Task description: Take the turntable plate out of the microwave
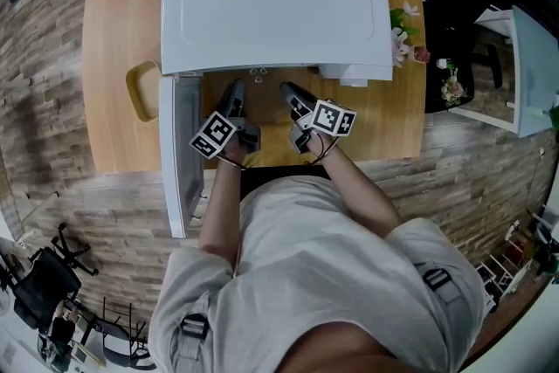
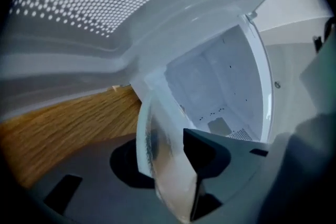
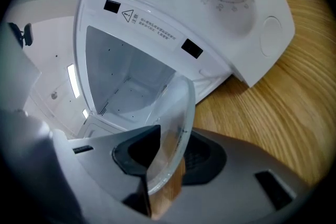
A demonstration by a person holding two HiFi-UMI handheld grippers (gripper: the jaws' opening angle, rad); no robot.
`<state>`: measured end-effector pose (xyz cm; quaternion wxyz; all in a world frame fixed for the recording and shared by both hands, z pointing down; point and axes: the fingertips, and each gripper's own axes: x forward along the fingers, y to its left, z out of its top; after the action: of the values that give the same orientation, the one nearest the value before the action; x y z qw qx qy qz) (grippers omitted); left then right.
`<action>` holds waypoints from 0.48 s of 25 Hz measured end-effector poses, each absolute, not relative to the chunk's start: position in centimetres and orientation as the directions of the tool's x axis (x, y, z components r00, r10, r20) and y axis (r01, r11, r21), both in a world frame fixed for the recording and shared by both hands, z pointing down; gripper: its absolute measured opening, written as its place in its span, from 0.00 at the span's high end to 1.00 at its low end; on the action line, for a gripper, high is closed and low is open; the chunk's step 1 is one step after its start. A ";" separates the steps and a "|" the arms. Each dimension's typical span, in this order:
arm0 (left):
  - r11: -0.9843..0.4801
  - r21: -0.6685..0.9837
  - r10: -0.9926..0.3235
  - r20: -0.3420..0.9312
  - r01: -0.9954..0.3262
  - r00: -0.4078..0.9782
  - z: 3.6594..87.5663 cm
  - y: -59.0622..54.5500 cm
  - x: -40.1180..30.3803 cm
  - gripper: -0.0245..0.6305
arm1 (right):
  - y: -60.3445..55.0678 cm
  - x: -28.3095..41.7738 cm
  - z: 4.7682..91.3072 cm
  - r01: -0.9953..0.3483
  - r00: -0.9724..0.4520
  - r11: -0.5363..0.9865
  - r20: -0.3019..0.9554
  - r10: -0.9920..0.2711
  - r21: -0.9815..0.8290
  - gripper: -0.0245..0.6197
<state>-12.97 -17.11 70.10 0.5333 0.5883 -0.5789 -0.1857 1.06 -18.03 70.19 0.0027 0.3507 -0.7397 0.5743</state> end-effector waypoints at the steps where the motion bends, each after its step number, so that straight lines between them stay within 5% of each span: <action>1: 0.252 0.847 -0.880 0.401 -0.468 0.252 70.3 -17.1 -13.1 0.72 | -18.0 1.0 70.2 -0.518 -0.756 0.091 0.406 -0.514 -0.851 0.77; 5: 0.263 0.853 -0.880 0.403 -0.451 0.249 70.6 -17.0 -13.1 0.75 | -18.2 1.0 70.5 -0.525 -0.760 0.102 0.411 -0.504 -0.845 0.75; 8: 0.261 0.857 -0.880 0.400 -0.444 0.256 70.6 -17.0 -13.1 0.76 | -19.2 0.9 70.3 -0.496 -0.768 0.107 0.379 -0.516 -0.861 0.61; 12: 0.258 0.852 -0.876 0.405 -0.455 0.261 70.5 -16.9 -13.0 0.76 | -21.2 0.7 70.4 -0.478 -0.767 0.114 0.351 -0.537 -0.871 0.61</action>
<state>-13.04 -16.91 70.52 0.5449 0.5778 -0.5762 -0.1930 0.73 -21.21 70.35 -0.0259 0.3403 -0.7458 0.5721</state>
